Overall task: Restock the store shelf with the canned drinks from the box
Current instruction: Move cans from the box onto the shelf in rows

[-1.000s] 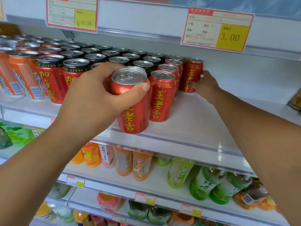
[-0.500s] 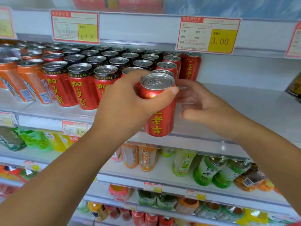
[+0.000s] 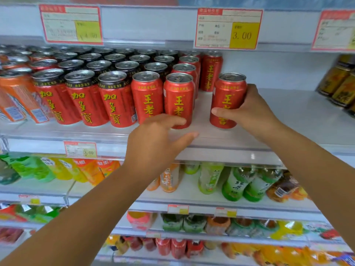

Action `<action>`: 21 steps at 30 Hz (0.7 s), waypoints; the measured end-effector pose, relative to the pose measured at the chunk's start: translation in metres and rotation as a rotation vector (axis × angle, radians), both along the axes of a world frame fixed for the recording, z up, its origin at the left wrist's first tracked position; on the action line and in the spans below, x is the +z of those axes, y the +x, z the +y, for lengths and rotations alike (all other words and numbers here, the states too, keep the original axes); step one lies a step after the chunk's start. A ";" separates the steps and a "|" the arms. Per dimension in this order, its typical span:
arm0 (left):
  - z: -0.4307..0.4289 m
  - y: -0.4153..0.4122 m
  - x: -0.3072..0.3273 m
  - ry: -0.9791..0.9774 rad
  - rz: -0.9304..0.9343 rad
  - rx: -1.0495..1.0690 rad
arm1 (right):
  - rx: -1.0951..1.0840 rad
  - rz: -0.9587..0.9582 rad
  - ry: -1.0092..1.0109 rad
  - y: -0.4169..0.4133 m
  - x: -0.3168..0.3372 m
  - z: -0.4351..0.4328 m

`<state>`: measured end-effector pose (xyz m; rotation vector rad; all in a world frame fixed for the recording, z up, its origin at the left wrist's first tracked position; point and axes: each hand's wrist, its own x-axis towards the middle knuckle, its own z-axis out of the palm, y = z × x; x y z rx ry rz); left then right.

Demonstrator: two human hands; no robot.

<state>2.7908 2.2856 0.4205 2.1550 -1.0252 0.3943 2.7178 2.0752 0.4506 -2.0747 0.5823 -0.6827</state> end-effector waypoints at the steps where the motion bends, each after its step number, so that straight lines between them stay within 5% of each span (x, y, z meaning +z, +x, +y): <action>1: 0.003 0.005 -0.009 0.043 -0.060 0.010 | -0.008 0.008 0.007 0.006 -0.002 -0.006; 7: 0.010 0.027 -0.045 0.048 -0.275 -0.043 | 0.056 0.085 0.025 0.043 0.000 -0.027; 21: 0.009 0.029 -0.052 0.006 -0.273 -0.059 | -0.084 0.101 -0.099 0.072 0.002 -0.043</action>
